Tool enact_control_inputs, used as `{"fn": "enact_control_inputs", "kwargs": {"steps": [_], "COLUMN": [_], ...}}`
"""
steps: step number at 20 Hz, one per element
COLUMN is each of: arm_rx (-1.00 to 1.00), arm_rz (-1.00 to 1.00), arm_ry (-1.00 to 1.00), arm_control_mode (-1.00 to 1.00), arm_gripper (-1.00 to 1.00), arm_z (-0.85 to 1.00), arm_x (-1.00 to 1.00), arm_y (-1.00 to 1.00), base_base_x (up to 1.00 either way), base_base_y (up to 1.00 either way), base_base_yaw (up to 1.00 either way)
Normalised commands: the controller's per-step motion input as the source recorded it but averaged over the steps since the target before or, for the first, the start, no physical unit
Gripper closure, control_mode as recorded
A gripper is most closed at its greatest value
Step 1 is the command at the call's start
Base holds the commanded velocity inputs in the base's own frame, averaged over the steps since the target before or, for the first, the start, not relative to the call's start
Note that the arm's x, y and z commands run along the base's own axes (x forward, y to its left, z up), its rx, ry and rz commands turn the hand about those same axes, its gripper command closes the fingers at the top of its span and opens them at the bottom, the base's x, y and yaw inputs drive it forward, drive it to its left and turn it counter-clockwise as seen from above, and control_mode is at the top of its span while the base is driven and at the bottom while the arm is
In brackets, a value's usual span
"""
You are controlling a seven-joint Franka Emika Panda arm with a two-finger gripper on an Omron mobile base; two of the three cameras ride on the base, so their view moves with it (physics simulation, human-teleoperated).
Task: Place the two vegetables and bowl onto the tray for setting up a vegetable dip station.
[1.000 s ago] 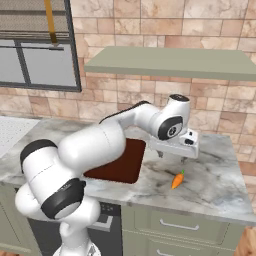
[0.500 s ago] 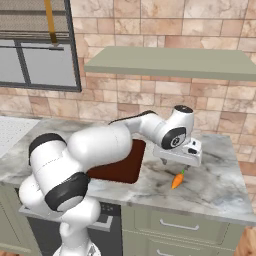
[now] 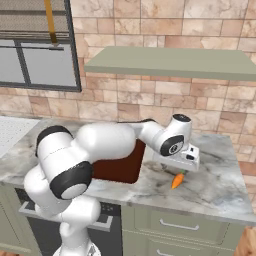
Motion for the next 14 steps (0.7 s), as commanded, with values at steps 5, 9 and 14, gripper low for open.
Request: {"fn": "enact_control_inputs", "kwargs": {"steps": [5, 9, 14], "arm_rx": [0.0, 0.0, 0.0], "arm_rz": [0.0, 0.0, 0.0], "arm_ry": [0.0, 0.0, 0.0], "arm_control_mode": [-1.0, -1.0, -1.0], "arm_gripper": [-1.0, -1.0, -1.0], "arm_z": [-0.31, -0.29, -0.24], "arm_x": [0.33, 0.15, 0.0], "arm_y": [-0.04, -0.2, -0.21], "base_base_x": [0.0, 0.0, 0.0], "base_base_y": [0.0, 0.0, 0.0], "base_base_yaw": [0.0, 0.0, 0.0]}}
